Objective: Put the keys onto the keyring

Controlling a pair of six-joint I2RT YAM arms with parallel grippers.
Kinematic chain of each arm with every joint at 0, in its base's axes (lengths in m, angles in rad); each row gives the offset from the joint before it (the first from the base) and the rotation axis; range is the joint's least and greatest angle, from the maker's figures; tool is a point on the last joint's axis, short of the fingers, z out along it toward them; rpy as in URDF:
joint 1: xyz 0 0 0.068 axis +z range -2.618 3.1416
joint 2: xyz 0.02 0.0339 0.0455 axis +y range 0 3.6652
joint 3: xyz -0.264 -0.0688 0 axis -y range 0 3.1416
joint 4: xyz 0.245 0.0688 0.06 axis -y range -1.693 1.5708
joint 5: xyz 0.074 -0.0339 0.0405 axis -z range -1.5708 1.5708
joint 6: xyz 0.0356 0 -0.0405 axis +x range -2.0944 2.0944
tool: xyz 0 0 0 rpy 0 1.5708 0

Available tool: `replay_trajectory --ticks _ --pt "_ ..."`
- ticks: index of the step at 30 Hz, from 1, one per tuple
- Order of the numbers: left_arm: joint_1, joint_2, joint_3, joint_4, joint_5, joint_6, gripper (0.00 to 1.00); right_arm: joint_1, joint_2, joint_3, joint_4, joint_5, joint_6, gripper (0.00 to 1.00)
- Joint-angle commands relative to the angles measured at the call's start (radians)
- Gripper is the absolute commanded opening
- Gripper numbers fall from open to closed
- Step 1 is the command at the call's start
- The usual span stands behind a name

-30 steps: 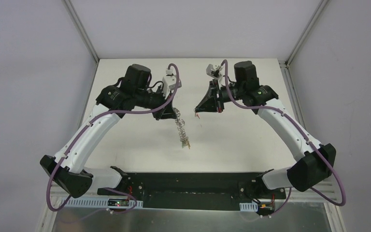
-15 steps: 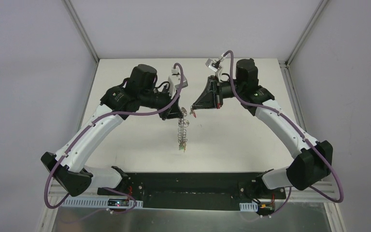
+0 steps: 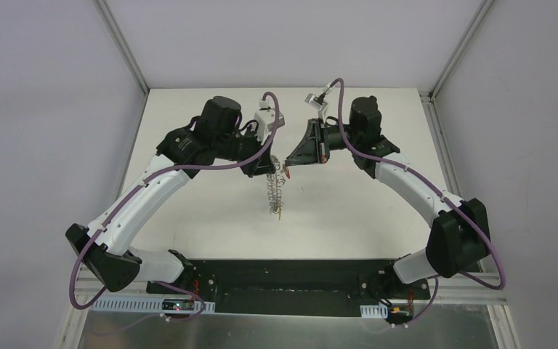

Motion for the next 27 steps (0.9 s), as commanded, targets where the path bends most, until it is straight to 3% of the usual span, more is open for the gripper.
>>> replay_trajectory --ticks 1,5,27 --pt "-0.011 -0.003 0.041 0.052 -0.033 -0.031 0.0 -0.003 0.0 -0.015 0.172 -0.025 0.105 0.0" --pt "-0.012 0.005 0.047 0.056 -0.046 -0.037 0.0 -0.001 0.007 -0.042 0.263 -0.013 0.173 0.0" --pt "-0.021 -0.003 0.026 0.056 -0.066 -0.001 0.0 0.028 0.065 -0.048 0.271 0.053 0.202 0.0"
